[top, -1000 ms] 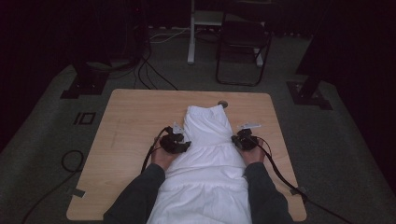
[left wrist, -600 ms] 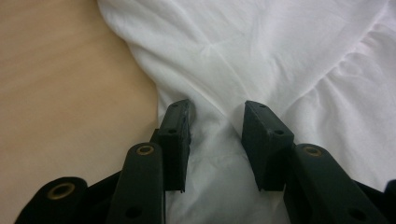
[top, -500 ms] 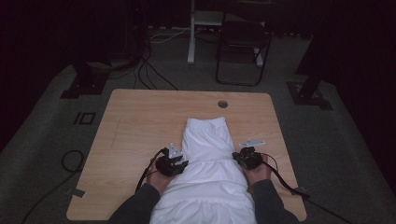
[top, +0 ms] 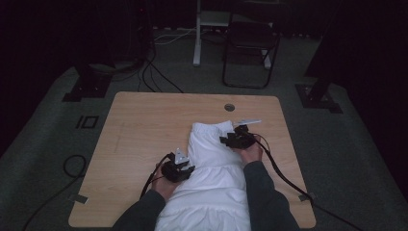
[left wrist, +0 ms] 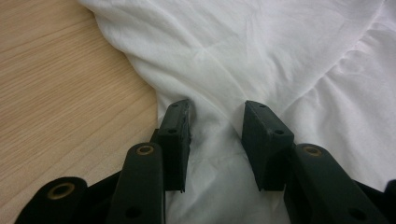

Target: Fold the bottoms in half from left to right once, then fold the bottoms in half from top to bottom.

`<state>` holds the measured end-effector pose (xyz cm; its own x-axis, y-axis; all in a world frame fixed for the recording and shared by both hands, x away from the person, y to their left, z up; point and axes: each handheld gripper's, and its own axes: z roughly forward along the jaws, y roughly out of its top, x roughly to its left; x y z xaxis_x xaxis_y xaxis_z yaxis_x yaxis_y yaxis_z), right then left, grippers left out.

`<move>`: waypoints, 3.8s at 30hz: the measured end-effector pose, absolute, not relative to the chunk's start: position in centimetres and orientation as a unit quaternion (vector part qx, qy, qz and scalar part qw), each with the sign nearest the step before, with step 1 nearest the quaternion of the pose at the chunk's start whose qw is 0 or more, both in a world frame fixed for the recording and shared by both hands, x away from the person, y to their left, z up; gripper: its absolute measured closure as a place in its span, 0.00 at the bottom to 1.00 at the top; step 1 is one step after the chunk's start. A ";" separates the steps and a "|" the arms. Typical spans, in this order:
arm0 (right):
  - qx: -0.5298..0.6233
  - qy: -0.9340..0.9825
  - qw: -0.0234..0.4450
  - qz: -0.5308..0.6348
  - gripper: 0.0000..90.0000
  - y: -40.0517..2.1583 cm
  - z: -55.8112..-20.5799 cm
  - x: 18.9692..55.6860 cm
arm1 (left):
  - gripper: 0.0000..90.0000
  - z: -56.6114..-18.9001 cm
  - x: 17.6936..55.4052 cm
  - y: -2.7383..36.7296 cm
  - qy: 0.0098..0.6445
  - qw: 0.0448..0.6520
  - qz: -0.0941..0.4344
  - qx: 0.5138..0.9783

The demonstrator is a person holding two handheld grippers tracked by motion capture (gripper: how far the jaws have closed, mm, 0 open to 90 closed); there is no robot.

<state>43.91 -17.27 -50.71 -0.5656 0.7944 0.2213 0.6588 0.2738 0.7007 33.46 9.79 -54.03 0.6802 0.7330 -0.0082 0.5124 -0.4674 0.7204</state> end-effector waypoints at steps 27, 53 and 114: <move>0.499 0.771 0.186 0.349 0.88 -19.4 -54.1 45.3 | 0.49 -50.6 41.5 5.8 0.364 0.350 0.204 0.839; 0.468 0.786 0.142 0.378 0.88 -18.8 -54.3 37.7 | 0.52 -54.4 36.6 8.9 0.420 0.364 0.177 0.812; 0.451 0.776 0.153 0.414 0.92 -17.8 -47.6 44.0 | 0.91 -46.3 45.0 8.6 0.390 0.393 0.151 0.819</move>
